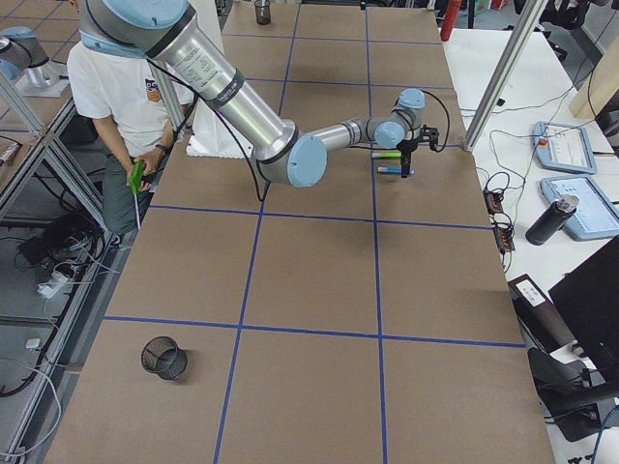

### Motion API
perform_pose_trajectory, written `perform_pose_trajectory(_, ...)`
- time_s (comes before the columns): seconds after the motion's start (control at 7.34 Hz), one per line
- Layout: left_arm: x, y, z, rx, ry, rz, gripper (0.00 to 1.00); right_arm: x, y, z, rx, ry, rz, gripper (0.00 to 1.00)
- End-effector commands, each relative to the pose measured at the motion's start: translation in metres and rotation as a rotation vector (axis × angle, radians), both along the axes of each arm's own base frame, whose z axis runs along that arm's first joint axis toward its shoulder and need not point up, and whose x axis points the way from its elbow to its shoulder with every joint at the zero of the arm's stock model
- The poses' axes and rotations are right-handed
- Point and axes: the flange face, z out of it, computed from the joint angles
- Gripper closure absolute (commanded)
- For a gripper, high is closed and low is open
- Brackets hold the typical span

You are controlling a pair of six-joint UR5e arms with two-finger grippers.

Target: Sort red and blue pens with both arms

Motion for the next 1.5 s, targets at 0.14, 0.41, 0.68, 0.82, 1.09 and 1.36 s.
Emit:
perform_pose_trajectory(0.14,0.0,0.0,-0.002,0.006,0.001,0.0,0.08,-0.013,-0.008,0.004,-0.017,-0.001,0.012,0.19)
perform_pose_trajectory(0.41,0.0,0.0,-0.003,0.009,0.001,0.0,0.08,-0.017,-0.007,0.002,-0.018,0.0,0.007,0.28)
perform_pose_trajectory(0.68,-0.001,0.0,-0.005,0.012,0.002,-0.002,0.08,-0.023,-0.003,0.004,-0.017,0.004,0.001,0.42)
perform_pose_trajectory(0.82,-0.001,0.0,-0.005,0.012,0.002,-0.002,0.08,-0.024,-0.002,0.003,-0.015,0.003,0.0,0.51)
perform_pose_trajectory(1.09,-0.001,0.001,-0.005,0.013,0.002,-0.002,0.08,-0.025,-0.001,0.002,-0.014,0.002,-0.001,0.85)
perform_pose_trajectory(1.36,-0.001,0.001,-0.005,0.013,0.002,-0.002,0.08,-0.024,-0.002,0.002,-0.016,0.001,0.0,1.0)
